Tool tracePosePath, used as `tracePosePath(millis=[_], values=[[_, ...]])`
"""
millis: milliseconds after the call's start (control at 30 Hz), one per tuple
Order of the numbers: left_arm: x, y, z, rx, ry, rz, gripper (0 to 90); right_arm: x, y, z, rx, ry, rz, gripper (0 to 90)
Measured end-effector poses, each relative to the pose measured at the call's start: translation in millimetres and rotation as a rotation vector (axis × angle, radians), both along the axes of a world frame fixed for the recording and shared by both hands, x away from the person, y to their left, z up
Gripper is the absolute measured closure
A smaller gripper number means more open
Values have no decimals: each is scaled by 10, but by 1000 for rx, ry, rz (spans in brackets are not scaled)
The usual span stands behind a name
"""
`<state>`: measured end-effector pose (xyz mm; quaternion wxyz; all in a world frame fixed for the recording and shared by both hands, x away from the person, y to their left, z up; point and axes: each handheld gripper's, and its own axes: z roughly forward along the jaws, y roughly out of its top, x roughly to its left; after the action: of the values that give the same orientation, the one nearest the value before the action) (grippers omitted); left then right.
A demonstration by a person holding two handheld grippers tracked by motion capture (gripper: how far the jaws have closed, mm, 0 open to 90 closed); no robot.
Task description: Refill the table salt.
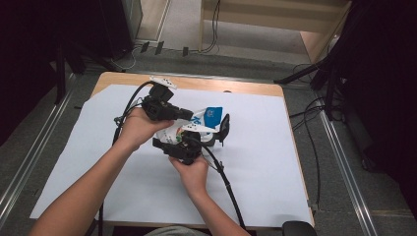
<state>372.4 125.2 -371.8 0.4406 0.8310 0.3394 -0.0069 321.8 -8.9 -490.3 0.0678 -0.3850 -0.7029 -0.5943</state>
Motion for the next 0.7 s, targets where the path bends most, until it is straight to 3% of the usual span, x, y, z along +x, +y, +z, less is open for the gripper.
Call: tracePosePath(millis=[400,567,700], values=[[0,-7,12,14,-10,5,896,-3,28,-17,28,7,-22,581],[-3,-27,9,13,-4,11,895,-18,41,-17,6,-20,-21,531],[-2,-28,4,14,-7,3,896,-14,24,-22,-7,-23,-19,576]])
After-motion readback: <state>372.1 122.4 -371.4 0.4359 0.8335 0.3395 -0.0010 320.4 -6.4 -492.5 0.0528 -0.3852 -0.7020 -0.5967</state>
